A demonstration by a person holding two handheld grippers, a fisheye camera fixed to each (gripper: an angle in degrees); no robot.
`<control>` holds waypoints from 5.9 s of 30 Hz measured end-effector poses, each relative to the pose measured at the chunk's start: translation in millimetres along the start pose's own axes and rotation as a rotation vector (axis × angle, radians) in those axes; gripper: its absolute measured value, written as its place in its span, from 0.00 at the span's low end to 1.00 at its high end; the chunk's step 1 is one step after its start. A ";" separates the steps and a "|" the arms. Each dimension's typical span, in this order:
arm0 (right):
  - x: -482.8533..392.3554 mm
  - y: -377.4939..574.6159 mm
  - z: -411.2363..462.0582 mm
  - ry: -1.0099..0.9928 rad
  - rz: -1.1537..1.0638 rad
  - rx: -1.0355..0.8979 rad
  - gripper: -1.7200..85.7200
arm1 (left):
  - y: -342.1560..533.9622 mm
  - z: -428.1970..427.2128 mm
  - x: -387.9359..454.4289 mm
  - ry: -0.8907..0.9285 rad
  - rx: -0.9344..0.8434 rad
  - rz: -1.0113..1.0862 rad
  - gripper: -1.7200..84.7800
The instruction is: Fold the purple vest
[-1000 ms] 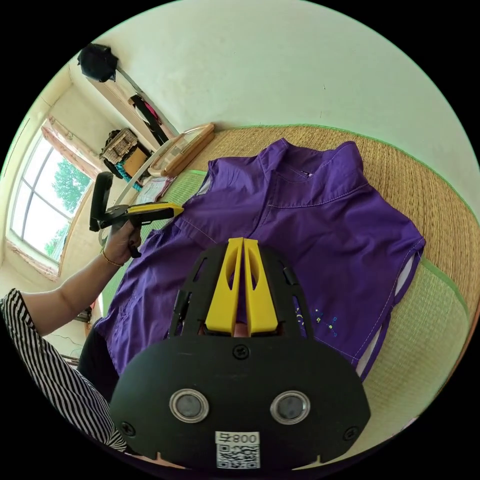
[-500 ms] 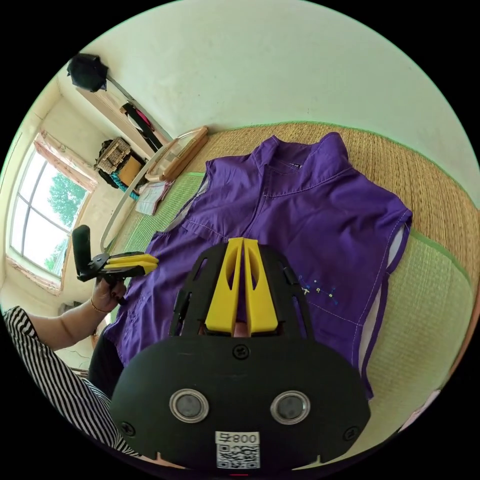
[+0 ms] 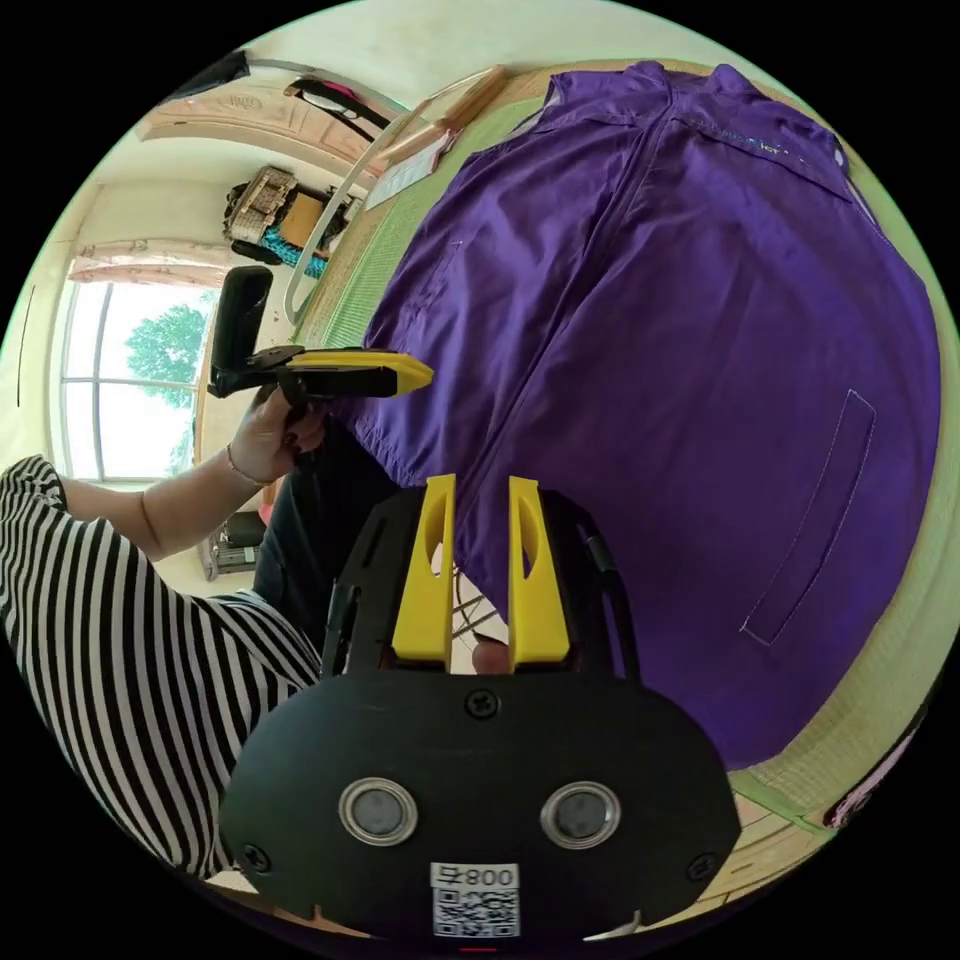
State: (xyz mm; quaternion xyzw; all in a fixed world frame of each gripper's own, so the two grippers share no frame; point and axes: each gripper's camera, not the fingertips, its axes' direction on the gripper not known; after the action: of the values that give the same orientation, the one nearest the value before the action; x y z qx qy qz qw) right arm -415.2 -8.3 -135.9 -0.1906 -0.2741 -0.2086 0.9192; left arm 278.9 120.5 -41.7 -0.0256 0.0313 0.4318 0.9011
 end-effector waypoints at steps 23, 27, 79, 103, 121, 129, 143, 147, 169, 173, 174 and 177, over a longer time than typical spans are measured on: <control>-5.1 -44.0 -34.0 0.074 0.087 0.063 0.03 | 41.4 85.2 75.6 -0.015 -0.039 0.095 0.05; 18.8 -90.7 -85.4 0.067 0.095 0.171 0.06 | 29.5 111.4 81.0 0.016 -0.067 0.094 0.07; 160.2 -264.9 -82.7 0.176 0.217 0.223 0.02 | 151.1 194.4 31.9 0.102 -0.013 0.038 0.03; 200.5 244.0 -83.2 -0.137 0.468 0.388 0.13 | 368.0 83.6 -86.7 0.048 0.269 -0.312 0.07; 239.3 401.4 -17.2 -0.211 0.666 0.415 0.17 | 451.2 98.1 -189.9 0.058 0.140 -0.472 0.14; 241.2 411.4 -11.4 -0.185 0.652 0.393 0.15 | 459.7 106.1 -218.8 0.024 0.093 -0.475 0.12; 270.3 416.7 10.4 -0.280 0.664 0.361 0.10 | 479.4 119.1 -271.9 0.035 0.031 -0.488 0.06; 273.0 427.9 4.3 -0.274 0.644 0.382 0.07 | 485.0 126.7 -281.7 0.047 0.031 -0.487 0.05; 187.5 511.6 -86.1 -0.238 0.315 0.510 0.04 | 588.2 86.6 -306.4 0.305 0.218 -0.261 0.04; 168.6 541.1 -90.0 -0.243 0.279 0.516 0.04 | 622.2 76.0 -306.1 0.355 0.248 -0.233 0.04; 161.8 551.0 -91.9 -0.257 0.262 0.524 0.04 | 627.0 74.0 -305.8 0.362 0.253 -0.229 0.04; 144.2 573.0 -97.8 -0.250 0.230 0.530 0.03 | 647.6 63.1 -302.7 0.384 0.284 -0.206 0.04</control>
State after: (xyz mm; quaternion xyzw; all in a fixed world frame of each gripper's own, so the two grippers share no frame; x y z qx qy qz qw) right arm 15.9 387.6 -262.9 0.0019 -0.4066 0.0005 0.9136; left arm -413.1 295.4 32.7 0.0168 0.2595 0.3162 0.9124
